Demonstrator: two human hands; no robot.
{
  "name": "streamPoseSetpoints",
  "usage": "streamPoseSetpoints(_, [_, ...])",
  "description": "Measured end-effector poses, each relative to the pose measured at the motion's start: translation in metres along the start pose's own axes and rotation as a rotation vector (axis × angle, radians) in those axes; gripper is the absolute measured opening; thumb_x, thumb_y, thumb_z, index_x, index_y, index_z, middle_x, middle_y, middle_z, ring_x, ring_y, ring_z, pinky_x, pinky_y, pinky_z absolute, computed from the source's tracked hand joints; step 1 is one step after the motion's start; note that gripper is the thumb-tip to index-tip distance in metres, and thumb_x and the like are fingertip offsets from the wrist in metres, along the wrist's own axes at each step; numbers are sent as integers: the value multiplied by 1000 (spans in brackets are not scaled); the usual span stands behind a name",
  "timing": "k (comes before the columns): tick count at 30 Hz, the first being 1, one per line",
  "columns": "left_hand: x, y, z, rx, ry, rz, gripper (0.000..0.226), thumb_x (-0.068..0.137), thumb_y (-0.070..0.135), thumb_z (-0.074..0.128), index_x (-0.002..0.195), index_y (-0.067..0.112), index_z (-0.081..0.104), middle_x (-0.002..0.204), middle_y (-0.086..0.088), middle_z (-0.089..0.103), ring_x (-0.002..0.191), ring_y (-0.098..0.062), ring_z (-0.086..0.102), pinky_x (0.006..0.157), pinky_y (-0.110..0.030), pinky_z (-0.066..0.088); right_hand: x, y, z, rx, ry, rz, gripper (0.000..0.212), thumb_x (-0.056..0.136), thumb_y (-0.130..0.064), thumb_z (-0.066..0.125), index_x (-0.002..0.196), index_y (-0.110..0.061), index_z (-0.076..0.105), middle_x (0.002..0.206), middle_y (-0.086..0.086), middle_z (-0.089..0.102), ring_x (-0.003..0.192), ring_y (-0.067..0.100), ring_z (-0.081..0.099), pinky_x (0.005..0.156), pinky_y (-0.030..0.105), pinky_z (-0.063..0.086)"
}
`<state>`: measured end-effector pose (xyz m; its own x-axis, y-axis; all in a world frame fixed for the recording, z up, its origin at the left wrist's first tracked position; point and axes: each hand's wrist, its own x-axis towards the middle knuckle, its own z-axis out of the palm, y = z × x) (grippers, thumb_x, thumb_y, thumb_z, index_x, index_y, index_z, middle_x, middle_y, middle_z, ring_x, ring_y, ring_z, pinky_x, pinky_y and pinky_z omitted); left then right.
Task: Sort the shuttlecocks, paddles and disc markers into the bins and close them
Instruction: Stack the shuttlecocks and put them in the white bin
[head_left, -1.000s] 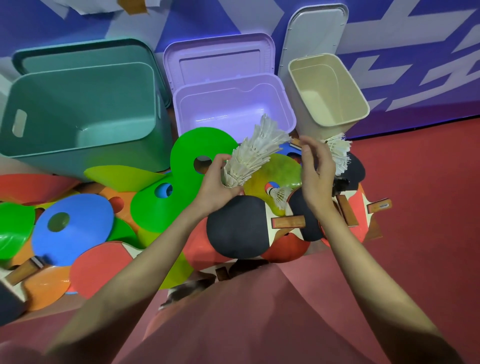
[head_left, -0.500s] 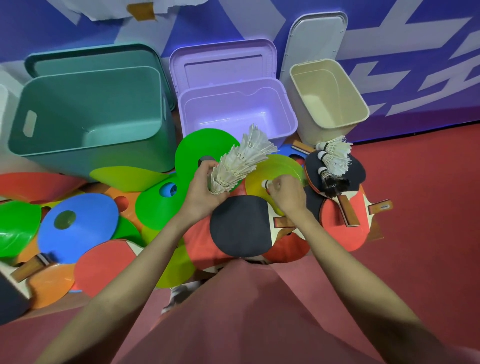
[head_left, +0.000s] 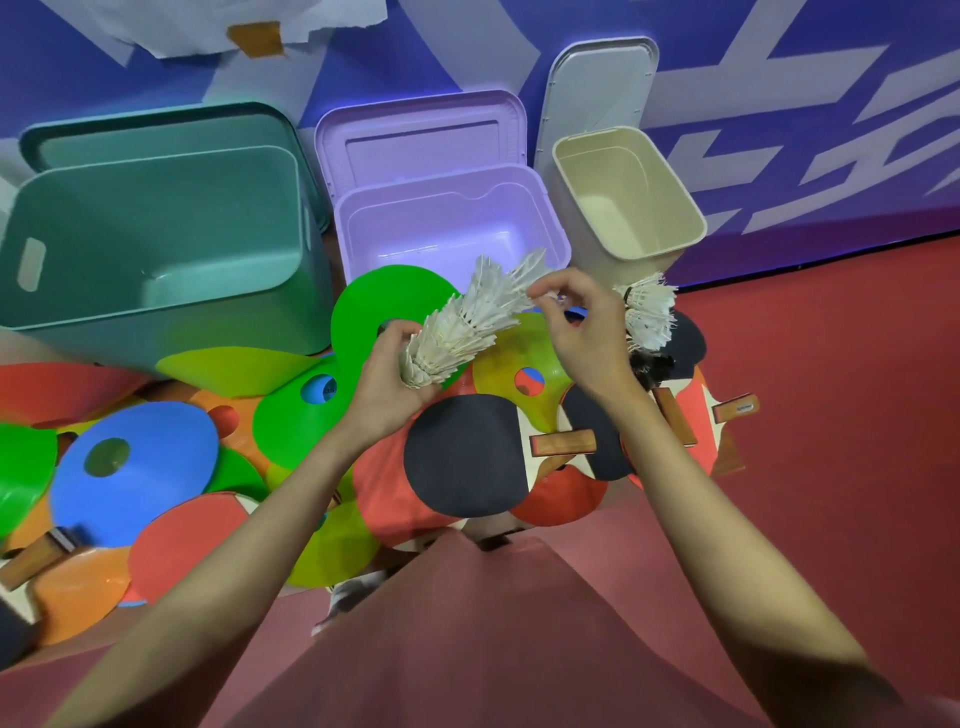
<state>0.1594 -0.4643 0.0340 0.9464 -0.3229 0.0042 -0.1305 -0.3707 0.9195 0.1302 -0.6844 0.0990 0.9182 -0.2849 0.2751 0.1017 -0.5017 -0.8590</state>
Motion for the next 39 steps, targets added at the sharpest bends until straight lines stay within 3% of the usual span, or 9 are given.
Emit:
streamPoseSetpoints(4, [0,10,2,-46,4,21,55,61,15,73,108,12,48,93,8,54,78,10,52,71,-10,40,0,-2,-8,125,-5,22,15,86,4,56,90,-9,61,87,-6,63,80,1,58,76,21,44])
streamPoseSetpoints(12, [12,11,18,-84,19,47,56,67,-16,76,111,4,47,95,3,54,80,14,52,74,-6,39,9,-5,-38,394,87,139,28,90,-7,59,114,-6,45,96,14,70,93,22,66,85,31,51])
streamPoseSetpoints(15, [15,10,24,-94,28,45,57,67,-17,75,115,-3,47,98,-3,55,81,14,53,75,-6,40,9,8,-54,356,228,169,21,90,0,53,110,-5,47,92,18,69,86,18,67,78,22,48])
streamPoseSetpoints(18, [15,10,28,-106,39,38,58,67,-17,75,117,-6,47,102,-10,54,82,14,53,76,-6,40,-2,38,-64,212,431,275,20,83,-6,54,100,-16,50,78,7,67,74,18,64,72,34,48])
streamPoseSetpoints(21, [13,9,31,-116,30,24,57,67,-13,76,115,-1,48,98,-4,55,81,12,54,75,-7,41,-23,71,-64,109,612,473,15,80,-7,56,92,-12,49,65,-4,51,55,0,50,65,28,40])
streamPoseSetpoints(26, [6,6,26,-132,22,-20,62,60,6,77,115,5,49,103,-9,58,84,3,55,77,-10,42,-57,99,-37,-112,537,739,41,73,-29,77,91,-12,45,75,-3,54,72,15,54,69,27,38])
streamPoseSetpoints(30, [0,3,17,-108,4,-17,59,66,-8,78,116,-2,48,97,-2,56,81,6,54,75,-11,42,-55,108,-19,-171,540,744,48,71,-23,80,100,-9,44,93,3,66,90,24,63,83,39,44])
streamPoseSetpoints(34, [-7,1,5,-104,11,-19,56,63,3,74,112,1,49,92,5,54,77,7,52,71,-12,42,-50,104,-11,-224,616,705,34,79,-11,69,106,-5,49,91,6,70,95,28,64,92,42,41])
streamPoseSetpoints(39, [-18,-6,-11,-110,39,-35,58,62,-5,73,112,5,46,93,1,54,74,13,52,69,-7,40,-58,74,5,-85,701,523,19,82,-6,64,100,-6,58,75,-8,55,77,17,58,86,40,48])
